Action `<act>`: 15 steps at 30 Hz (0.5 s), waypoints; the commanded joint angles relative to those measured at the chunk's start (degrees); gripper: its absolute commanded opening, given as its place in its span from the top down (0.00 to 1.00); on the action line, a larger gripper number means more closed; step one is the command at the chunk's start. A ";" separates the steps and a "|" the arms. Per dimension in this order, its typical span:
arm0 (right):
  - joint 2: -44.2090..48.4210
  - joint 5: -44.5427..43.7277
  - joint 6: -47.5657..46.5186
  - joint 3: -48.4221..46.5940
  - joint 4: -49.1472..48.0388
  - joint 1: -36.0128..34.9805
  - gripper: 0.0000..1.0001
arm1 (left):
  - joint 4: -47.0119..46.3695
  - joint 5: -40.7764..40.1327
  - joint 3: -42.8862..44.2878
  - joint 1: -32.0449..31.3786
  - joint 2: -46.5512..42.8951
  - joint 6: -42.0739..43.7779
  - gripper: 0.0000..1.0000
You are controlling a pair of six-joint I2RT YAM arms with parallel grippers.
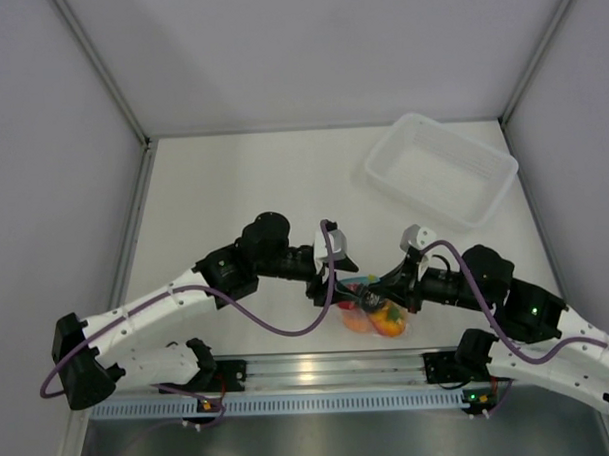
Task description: Open the zip-top bag and remove the fake food
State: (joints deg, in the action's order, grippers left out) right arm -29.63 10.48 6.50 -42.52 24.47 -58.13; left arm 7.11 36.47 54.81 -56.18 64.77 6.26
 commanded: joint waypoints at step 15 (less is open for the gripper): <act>-0.69 6.22 -2.46 -2.21 -0.65 -0.93 1.00 | -10.72 6.60 3.90 -1.21 0.35 -3.27 0.62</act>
State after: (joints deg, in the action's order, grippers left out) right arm -30.76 14.37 5.04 -42.54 26.65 -58.13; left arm 0.30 40.18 56.21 -57.21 64.40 3.75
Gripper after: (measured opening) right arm 0.009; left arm 0.407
